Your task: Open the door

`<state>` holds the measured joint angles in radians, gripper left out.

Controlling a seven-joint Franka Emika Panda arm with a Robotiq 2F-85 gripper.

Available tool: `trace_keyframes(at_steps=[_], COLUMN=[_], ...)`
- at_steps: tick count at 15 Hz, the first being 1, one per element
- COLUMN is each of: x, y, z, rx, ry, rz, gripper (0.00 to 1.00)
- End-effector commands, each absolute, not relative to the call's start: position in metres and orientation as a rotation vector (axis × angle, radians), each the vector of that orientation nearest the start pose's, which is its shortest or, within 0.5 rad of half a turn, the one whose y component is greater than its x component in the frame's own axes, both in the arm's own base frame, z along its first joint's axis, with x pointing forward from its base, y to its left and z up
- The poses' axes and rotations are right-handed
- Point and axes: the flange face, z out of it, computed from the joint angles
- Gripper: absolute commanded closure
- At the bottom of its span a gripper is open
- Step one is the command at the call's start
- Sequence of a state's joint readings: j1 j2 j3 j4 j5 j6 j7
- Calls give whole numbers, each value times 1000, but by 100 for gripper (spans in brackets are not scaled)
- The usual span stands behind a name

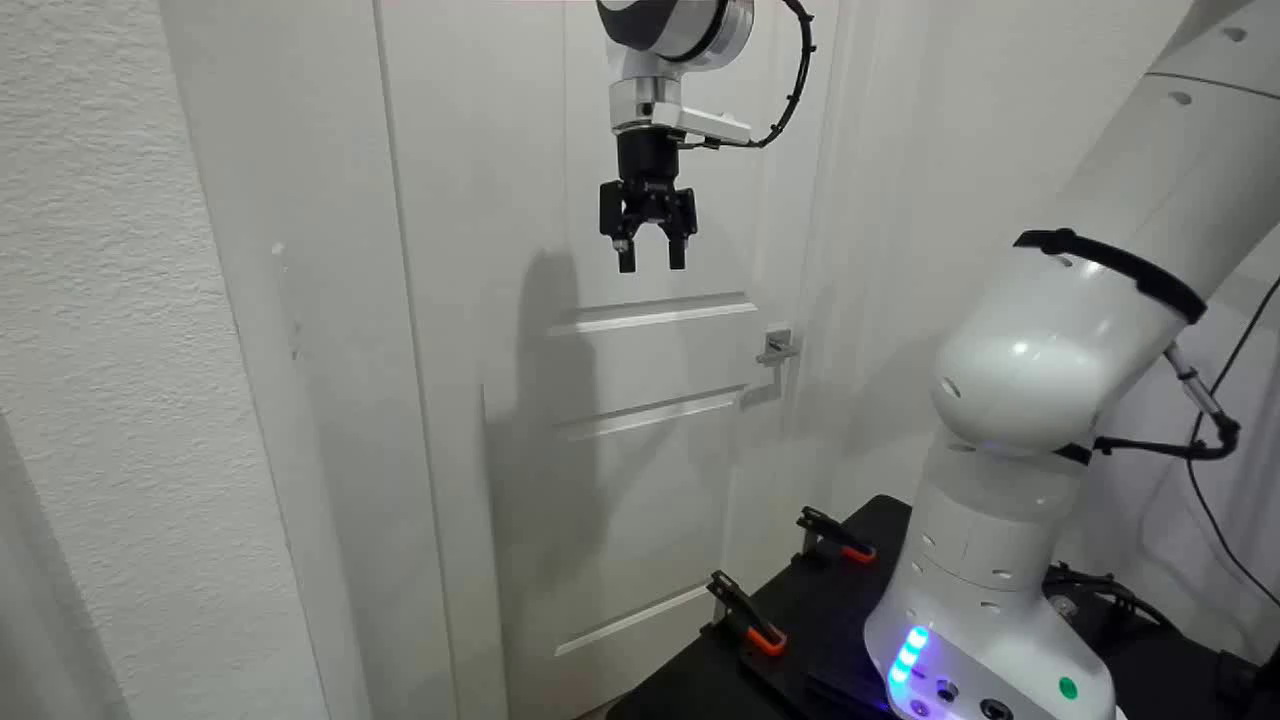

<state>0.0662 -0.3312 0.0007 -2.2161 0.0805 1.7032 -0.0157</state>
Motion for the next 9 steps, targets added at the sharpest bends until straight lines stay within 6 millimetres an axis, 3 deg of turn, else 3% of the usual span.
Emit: trace_keyframes(at_steps=[1, 4, 9], x=[432, 432, 442], y=[37, 37, 32], z=[498, 498, 500], rx=[-3053, -3053, -3075], ry=[-99, -99, 53], rz=[282, 282, 275], gripper=[0, 0, 0])
